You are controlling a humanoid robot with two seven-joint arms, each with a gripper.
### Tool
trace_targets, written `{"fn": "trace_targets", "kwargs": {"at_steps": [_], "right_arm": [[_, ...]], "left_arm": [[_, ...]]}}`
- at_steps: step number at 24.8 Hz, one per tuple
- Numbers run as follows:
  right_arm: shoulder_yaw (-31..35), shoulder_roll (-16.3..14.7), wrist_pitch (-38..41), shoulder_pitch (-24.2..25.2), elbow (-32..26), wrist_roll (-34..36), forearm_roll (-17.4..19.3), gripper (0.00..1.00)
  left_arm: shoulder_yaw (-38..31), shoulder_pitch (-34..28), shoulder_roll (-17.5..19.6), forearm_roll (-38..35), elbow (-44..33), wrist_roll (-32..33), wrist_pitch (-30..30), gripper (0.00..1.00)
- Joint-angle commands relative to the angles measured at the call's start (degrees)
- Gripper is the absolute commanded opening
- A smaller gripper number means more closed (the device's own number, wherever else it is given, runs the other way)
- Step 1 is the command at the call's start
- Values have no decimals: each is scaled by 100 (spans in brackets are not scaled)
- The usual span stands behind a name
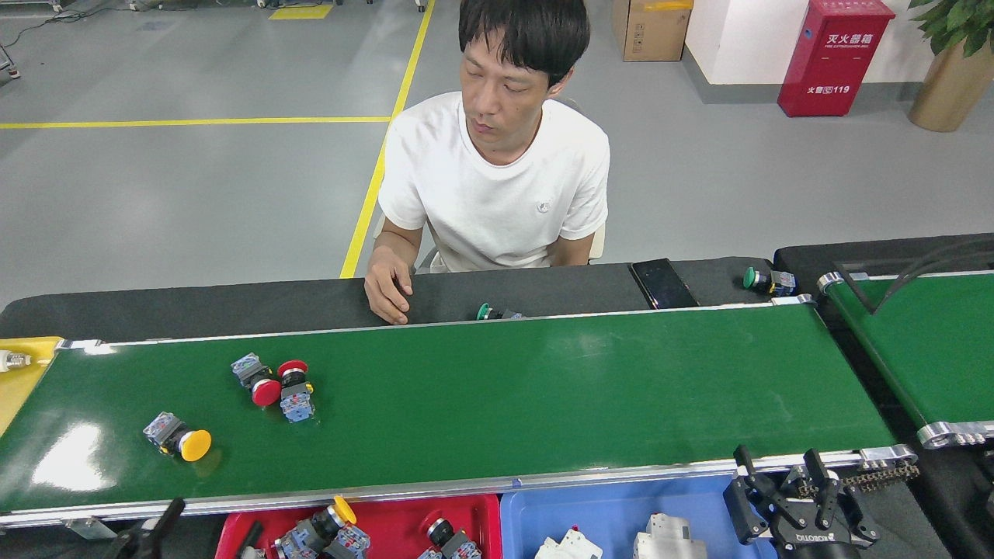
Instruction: Pick switch part from conveyor to tray
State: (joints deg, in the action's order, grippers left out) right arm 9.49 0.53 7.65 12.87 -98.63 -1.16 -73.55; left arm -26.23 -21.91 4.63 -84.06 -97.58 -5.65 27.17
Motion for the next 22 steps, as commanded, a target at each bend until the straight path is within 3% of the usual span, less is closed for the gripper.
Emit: {"fn": "trace_targets", "kwargs": {"at_steps": [1,6,10,22], "right_arm": [[27,-44,26,5,-68,45,17,94],[27,-62,26,14,-59,54,17,94],[18,-71,26,-13,-42,54,17,94],[9,-62,456,-57,20,81,8,94]], "left_arm": [[-313,73,12,215,133,354,-62,100],[-462,381,135,364,538,574,-264,100],[-374,1101,565,162,1100,820,-625,100],[-339,3052,2174,162,4563,978,-792,100]]}}
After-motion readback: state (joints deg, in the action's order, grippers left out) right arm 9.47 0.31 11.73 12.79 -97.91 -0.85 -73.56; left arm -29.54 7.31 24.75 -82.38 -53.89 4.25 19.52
